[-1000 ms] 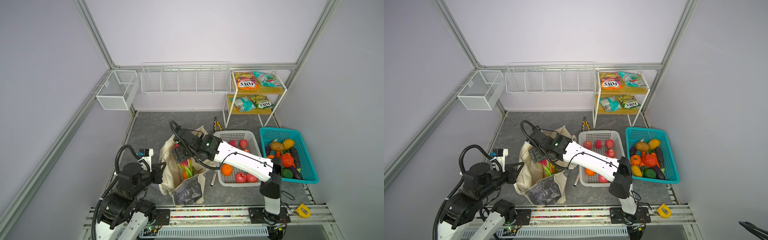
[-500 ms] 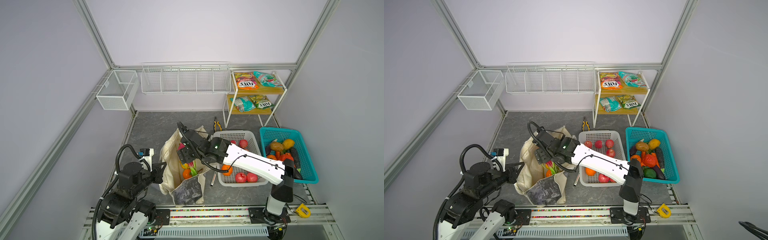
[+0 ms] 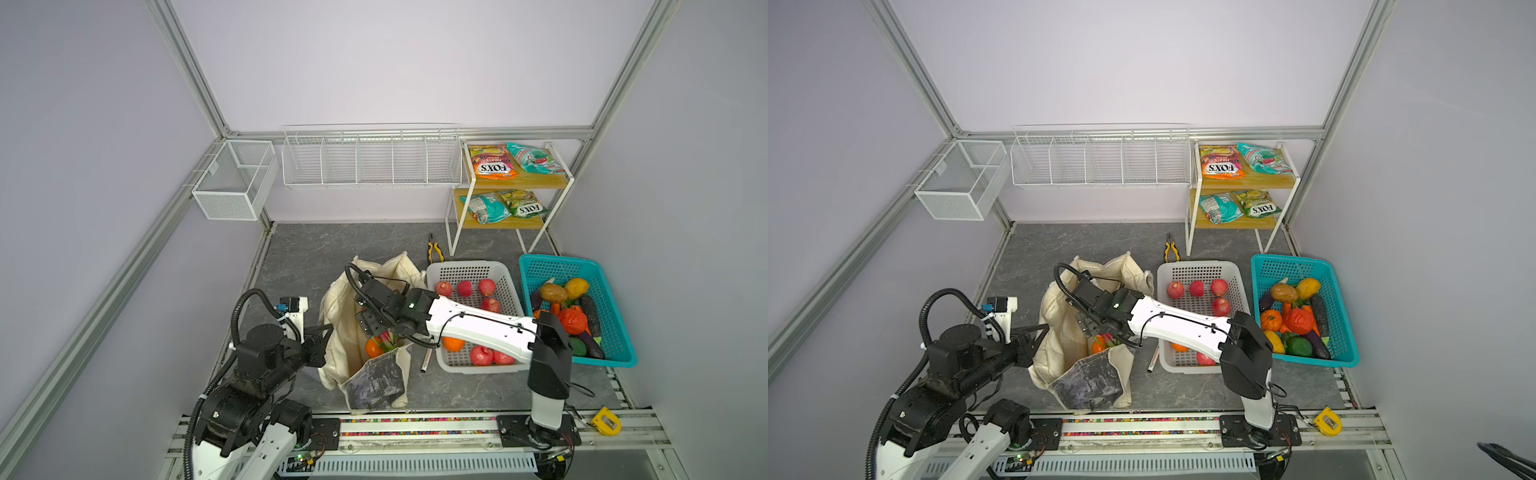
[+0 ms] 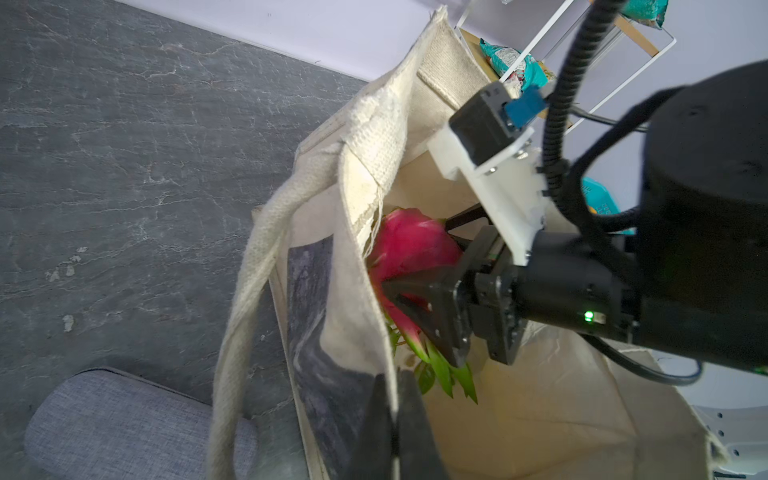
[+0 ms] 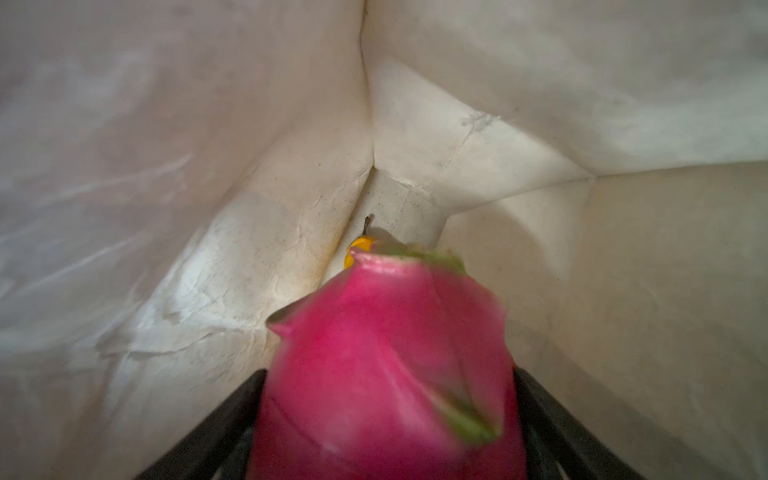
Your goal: Place the food into the grocery bag and tie it
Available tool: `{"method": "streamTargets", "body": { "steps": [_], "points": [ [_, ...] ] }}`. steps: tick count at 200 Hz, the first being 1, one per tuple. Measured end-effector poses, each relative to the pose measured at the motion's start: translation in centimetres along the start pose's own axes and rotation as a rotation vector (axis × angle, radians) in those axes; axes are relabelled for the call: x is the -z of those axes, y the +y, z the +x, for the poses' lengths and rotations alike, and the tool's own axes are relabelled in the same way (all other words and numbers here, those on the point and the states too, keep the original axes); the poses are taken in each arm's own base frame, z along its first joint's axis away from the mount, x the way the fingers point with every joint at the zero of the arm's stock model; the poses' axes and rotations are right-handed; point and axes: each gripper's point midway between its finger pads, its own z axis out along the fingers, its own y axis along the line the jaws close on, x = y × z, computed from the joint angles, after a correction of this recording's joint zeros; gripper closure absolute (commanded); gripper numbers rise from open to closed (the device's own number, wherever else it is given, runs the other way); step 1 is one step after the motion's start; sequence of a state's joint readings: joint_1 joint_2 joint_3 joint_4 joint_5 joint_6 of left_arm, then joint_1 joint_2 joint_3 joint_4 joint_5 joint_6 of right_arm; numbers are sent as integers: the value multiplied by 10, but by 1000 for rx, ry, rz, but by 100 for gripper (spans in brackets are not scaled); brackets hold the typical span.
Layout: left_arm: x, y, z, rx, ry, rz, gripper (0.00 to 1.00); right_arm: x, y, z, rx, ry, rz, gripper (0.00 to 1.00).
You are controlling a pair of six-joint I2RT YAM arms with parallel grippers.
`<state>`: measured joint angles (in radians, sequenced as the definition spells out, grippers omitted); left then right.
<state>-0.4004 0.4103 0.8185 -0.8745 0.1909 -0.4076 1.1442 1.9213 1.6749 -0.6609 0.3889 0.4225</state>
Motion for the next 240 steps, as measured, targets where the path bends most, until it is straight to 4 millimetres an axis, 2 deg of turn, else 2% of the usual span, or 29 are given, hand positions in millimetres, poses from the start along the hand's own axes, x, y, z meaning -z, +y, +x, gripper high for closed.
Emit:
{"method": "streamTargets", "body": {
  "steps": [37, 108, 161, 208, 240],
  "points": [
    [1, -1, 0, -3, -3, 7, 100, -24, 1, 5, -12, 54, 7, 12],
    [1, -3, 1, -4, -2, 19, 100, -25, -3, 2, -30, 53, 5, 12],
    [2, -3, 1, -4, -3, 20, 100, -24, 4, 2, 3, 58, -33, 12],
    [2, -3, 1, -4, -4, 20, 100, -24, -9, -3, 7, 18, 41, 13],
    [2, -3, 1, -4, -4, 21, 100, -16, -15, -8, 28, -18, 89, 13]
  ]
}}
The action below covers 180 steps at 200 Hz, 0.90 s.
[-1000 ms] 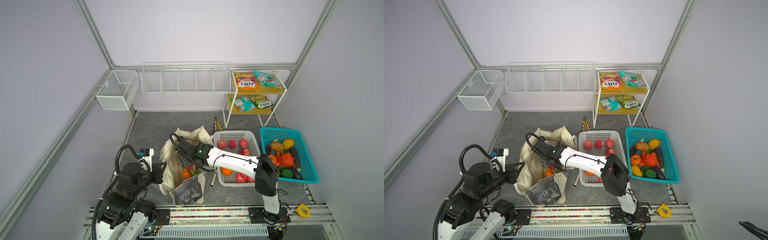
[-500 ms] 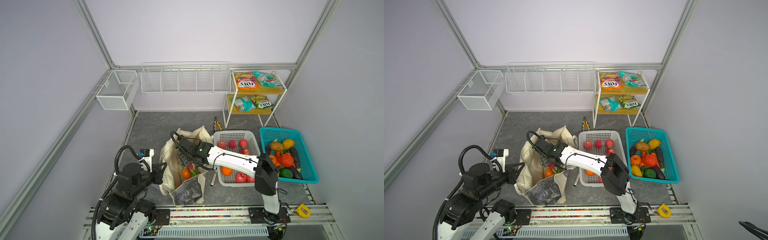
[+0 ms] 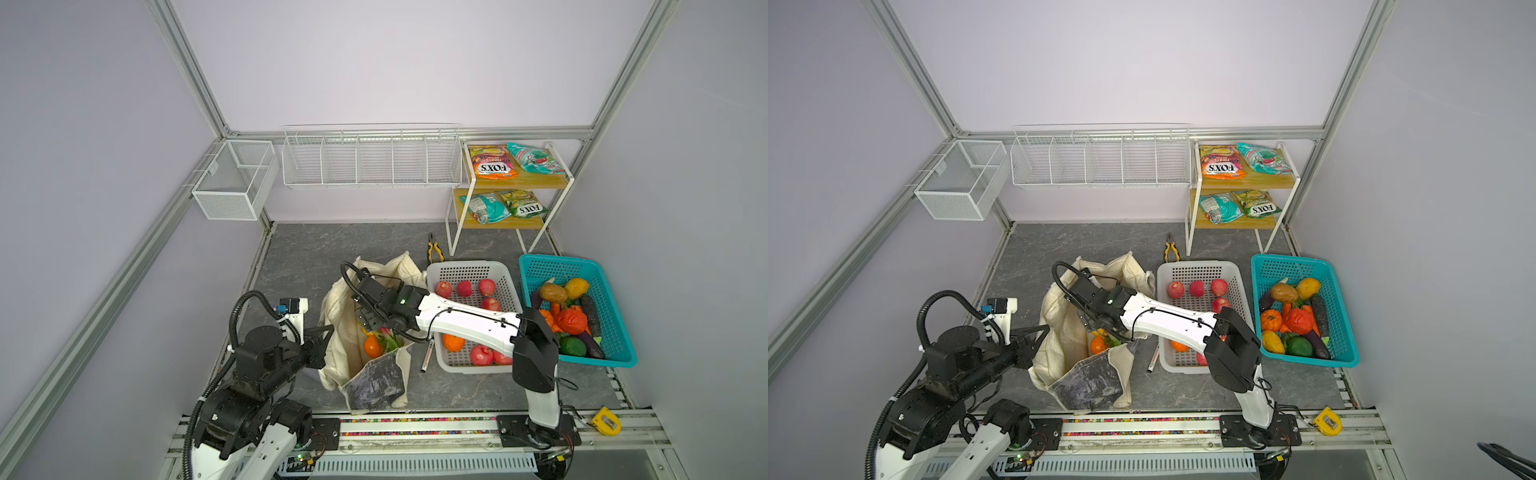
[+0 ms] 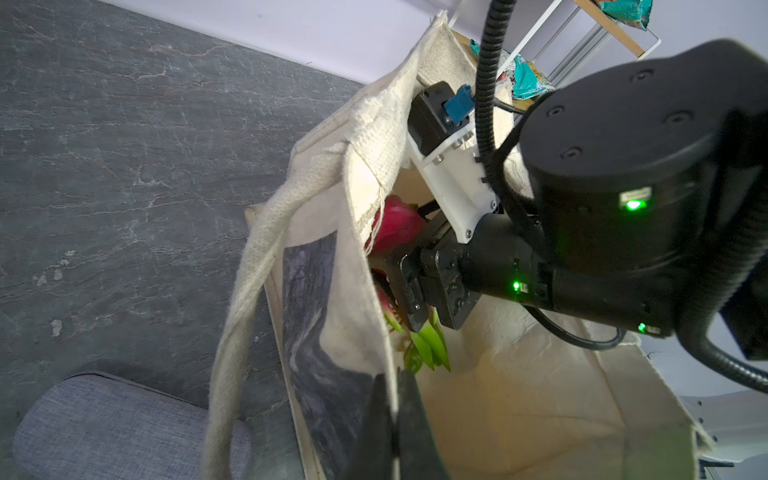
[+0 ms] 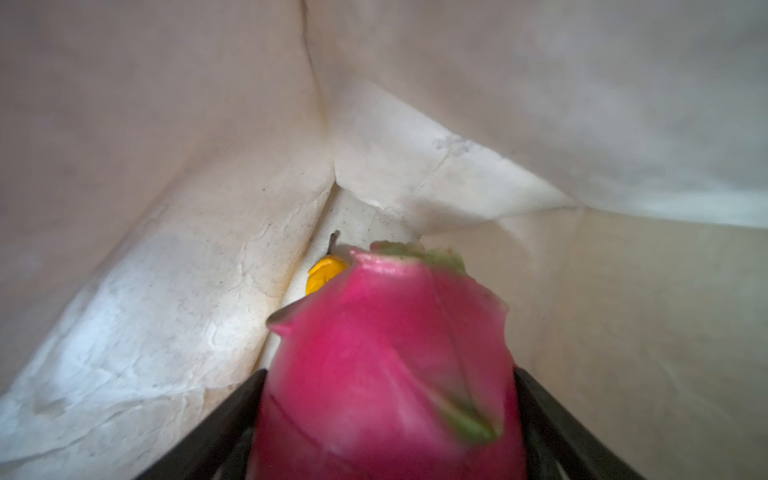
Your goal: Place the food into the grocery bag and tie it
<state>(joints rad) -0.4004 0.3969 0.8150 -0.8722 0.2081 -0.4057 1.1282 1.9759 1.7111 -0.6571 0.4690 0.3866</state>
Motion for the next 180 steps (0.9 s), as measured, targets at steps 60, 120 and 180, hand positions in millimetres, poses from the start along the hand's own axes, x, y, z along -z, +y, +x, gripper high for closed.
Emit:
{"method": "streamTargets", "body": {
  "steps": [60, 120, 180],
  "points": [
    [0, 0, 0, 0, 1, 2, 100, 52, 4, -23, 6, -88, -80, 12],
    [0, 0, 0, 0, 1, 3, 100, 92, 3, -40, -28, -146, -174, 12],
    [1, -10, -3, -27, -4, 54, 30, 83, 5, -33, -46, -97, -210, 12]
  ]
}}
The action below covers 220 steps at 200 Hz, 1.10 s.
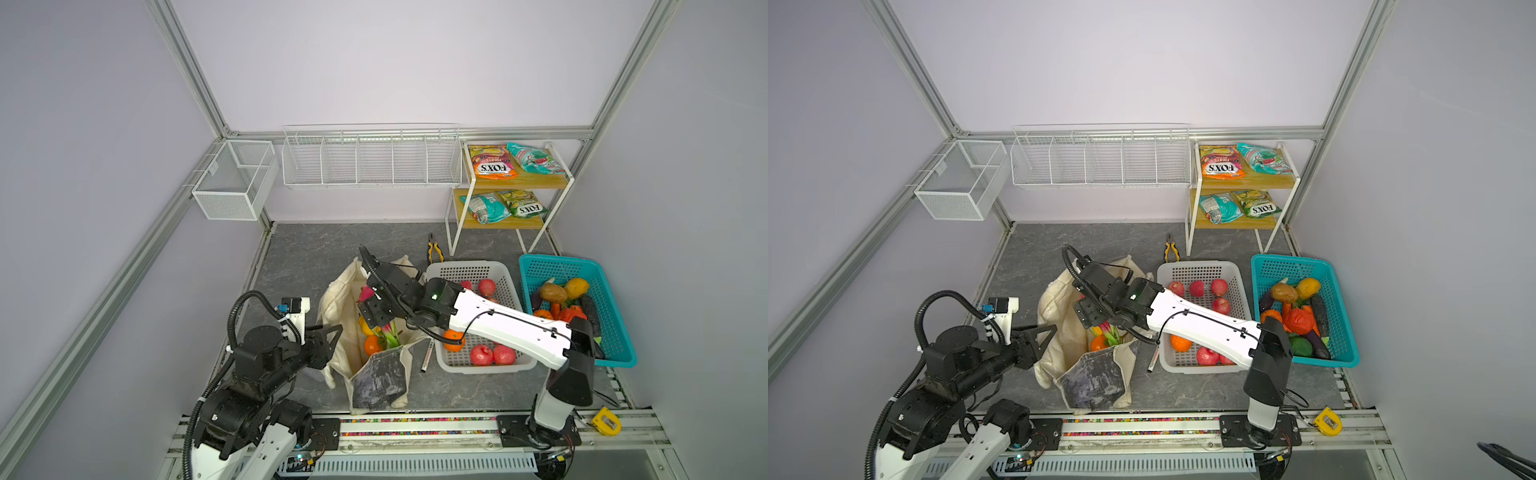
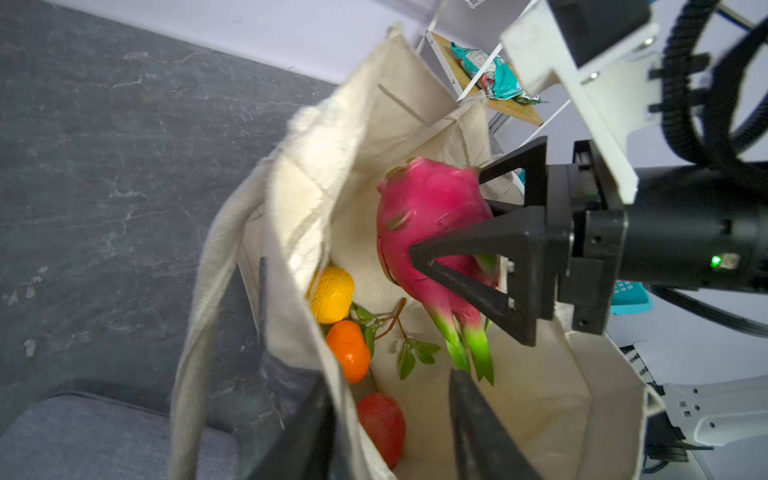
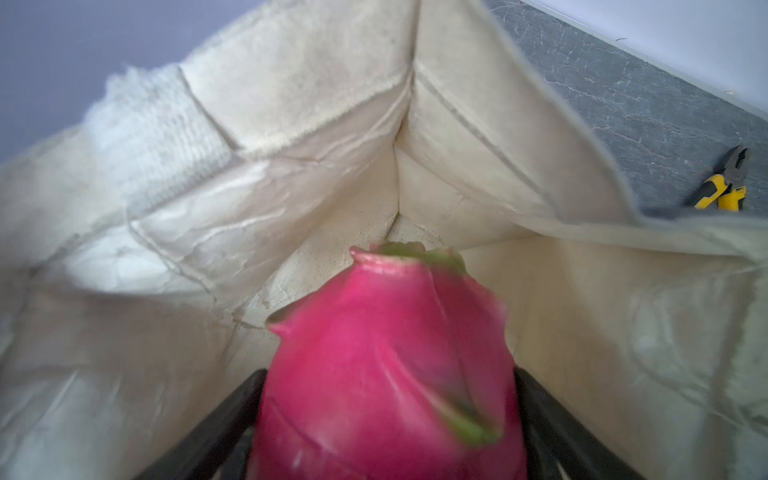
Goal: Place the food into the grocery bag and tie it
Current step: 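Release the bag rim with the left gripper and grasp the dragon fruit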
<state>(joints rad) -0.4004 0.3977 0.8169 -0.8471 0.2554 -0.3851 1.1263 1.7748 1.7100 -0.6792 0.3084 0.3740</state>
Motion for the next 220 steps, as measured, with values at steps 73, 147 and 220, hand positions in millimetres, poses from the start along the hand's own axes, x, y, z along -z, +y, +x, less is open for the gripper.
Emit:
{"method": "streamTargets", "body": {
  "steps": [73, 147, 220],
  "points": [
    [33, -41, -47, -47, -101, 106, 1, -2, -14, -15, -226, 10, -110, 12],
    [22, -40, -60, -78, -49, 62, 7, 5, -4, -22, -352, 32, -224, 12],
    [-34, -43, -19, -136, 154, 52, 0, 6, -5, -32, -430, 14, -260, 12]
  ]
}}
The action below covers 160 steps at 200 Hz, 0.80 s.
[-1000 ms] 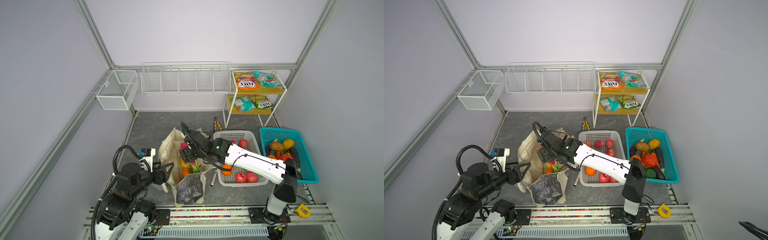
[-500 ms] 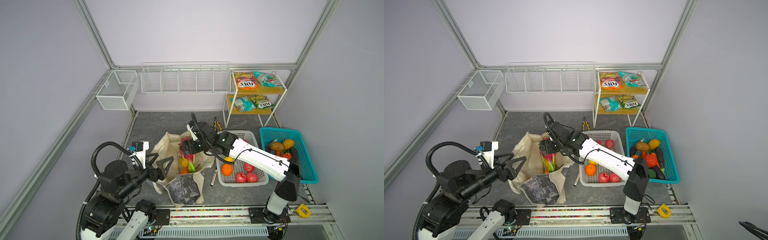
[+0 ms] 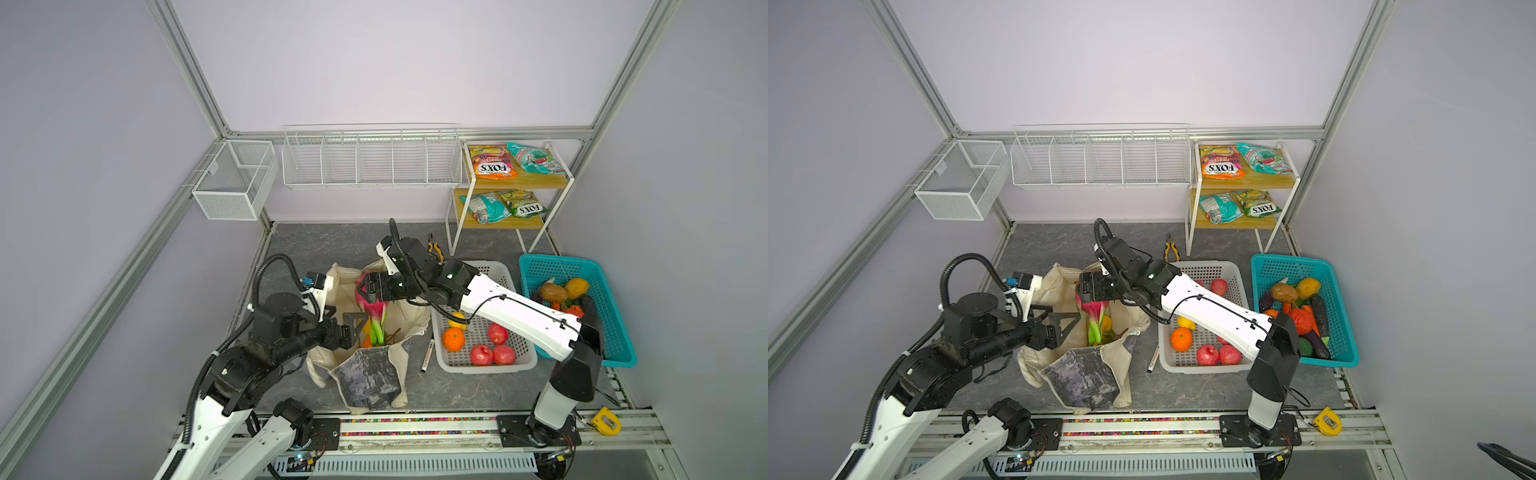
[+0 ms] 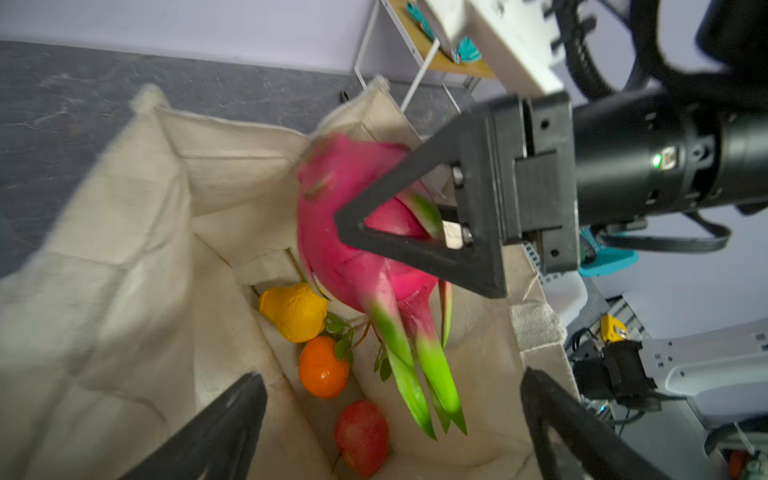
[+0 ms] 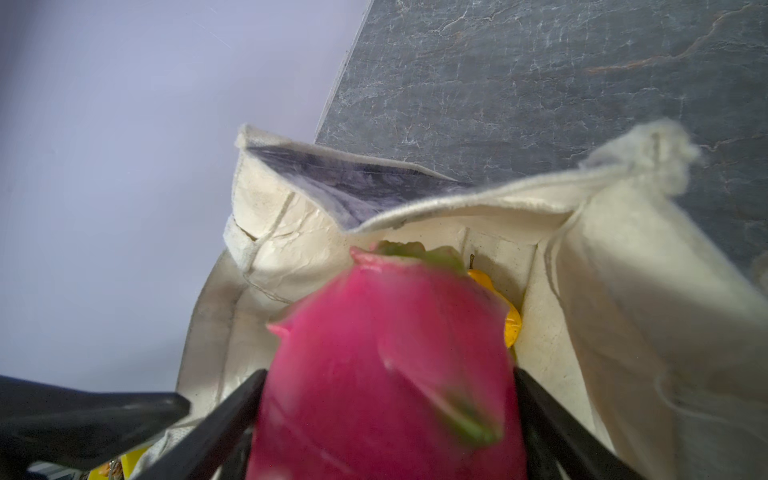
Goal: Place the food into the grocery bag and tie it
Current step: 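Release the bag rim with the left gripper and grasp the dragon fruit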
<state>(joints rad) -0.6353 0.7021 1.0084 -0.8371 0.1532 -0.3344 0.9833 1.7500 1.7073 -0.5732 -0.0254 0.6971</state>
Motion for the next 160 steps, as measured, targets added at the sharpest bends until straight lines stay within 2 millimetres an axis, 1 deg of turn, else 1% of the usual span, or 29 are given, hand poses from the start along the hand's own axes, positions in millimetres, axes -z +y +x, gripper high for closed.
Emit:
{"method": "streamTargets", "body": {
  "steps": [13, 25, 38, 50, 64, 78, 110, 160],
  "points": [
    [-14, -7, 8, -32, 37, -3, 1, 0, 1, -1, -9, -3, -6, 12],
    [-25, -8, 12, -42, 56, -23, 1, 0, 2, -2, -14, -6, -10, 12],
    [-37, -1, 14, -38, 61, -69, 1, 0, 3, -2, -21, -6, -14, 12],
    [-44, 7, 16, -27, 58, -114, 1, 0, 4, -2, -28, -3, -19, 12],
    [-47, 16, 16, -14, 41, -157, 1, 1, 6, -1, -33, -1, -28, 12],
    [-48, 19, 13, -1, 19, -173, 1, 3, 7, -3, -36, -7, -35, 12],
    [-55, 14, 5, 39, -45, -141, 1, 6, 6, -4, -48, -19, -46, 12],
    [-64, 10, 4, 103, -87, -94, 1, 1, 4, 8, -59, 15, -50, 12]
  ]
}}
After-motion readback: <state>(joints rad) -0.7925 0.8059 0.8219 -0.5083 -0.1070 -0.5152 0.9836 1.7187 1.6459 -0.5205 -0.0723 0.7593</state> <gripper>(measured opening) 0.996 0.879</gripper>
